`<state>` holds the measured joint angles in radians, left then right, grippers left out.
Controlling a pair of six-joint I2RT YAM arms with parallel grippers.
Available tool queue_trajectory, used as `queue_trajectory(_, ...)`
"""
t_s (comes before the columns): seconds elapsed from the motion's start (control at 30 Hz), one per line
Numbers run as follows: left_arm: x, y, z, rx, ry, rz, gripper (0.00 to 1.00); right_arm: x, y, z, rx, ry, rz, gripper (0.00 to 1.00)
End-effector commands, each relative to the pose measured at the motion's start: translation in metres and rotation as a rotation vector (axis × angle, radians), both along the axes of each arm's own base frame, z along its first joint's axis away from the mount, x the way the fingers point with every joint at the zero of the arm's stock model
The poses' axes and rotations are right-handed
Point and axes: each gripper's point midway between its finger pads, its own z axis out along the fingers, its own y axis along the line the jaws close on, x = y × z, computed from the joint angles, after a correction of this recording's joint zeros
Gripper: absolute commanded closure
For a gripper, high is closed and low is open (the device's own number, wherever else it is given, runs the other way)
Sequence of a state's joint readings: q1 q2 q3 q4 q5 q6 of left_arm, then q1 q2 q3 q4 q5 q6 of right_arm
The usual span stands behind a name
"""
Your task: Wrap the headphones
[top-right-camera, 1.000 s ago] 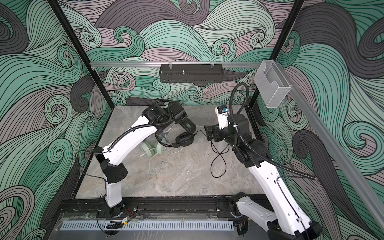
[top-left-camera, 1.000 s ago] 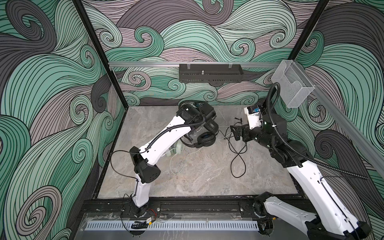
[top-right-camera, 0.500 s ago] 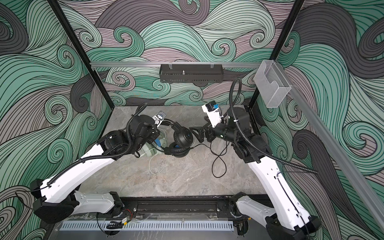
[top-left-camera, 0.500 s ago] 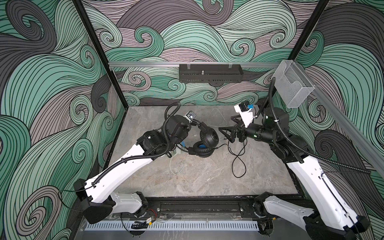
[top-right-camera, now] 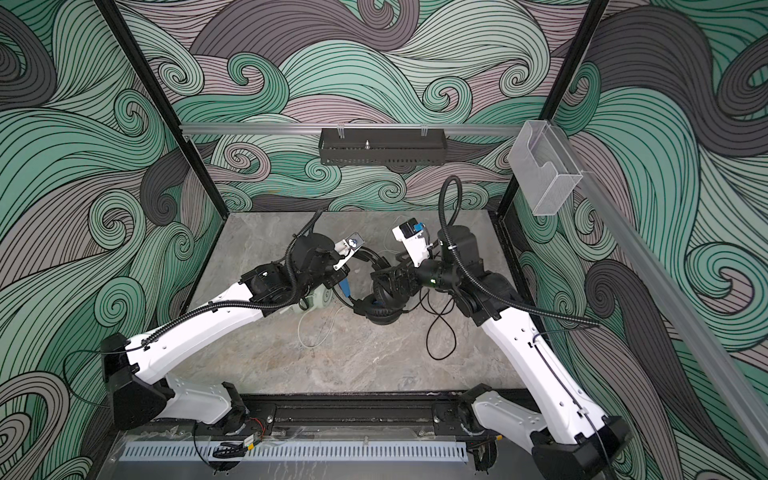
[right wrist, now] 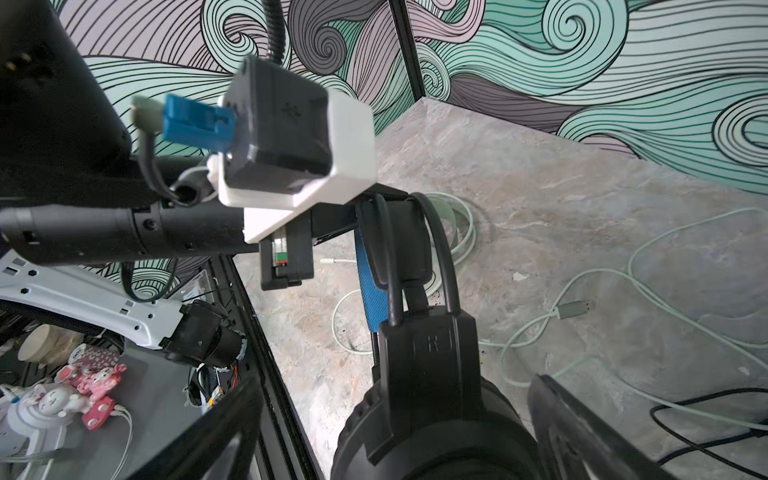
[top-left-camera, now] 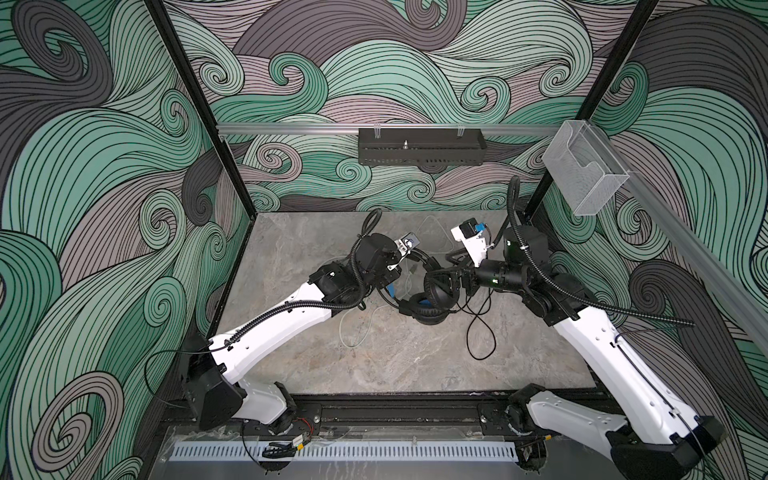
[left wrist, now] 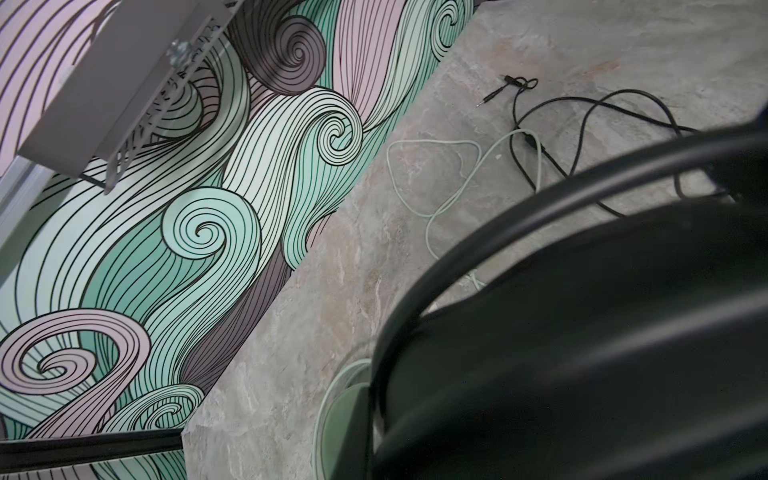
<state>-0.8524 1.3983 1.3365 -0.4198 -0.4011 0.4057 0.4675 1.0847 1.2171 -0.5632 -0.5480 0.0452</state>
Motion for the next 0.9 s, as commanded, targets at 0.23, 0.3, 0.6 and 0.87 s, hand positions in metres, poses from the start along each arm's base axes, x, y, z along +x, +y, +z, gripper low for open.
queue_trajectory(0.23, -0.007, -0.044, 0.033, -0.162, -0.045, -0.153, 1.0, 0.001, 0.004, -0.026, -0.04, 0.042, 0.03, 0.04)
queue_trajectory(0.3, -0.008, -0.044, 0.03, -0.162, -0.037, -0.152, 1.0, 0.002, 0.005, -0.03, -0.041, 0.047, 0.036, 0.09)
queue_trajectory(0.6, -0.015, -0.047, 0.018, -0.148, -0.012, -0.171, 1.0, 0.003, 0.006, -0.048, -0.065, 0.08, 0.042, 0.56)
queue_trajectory(0.87, -0.017, -0.045, 0.001, -0.207, 0.06, -0.123, 0.62, 0.009, -0.004, -0.063, -0.11, 0.101, -0.005, 0.89)
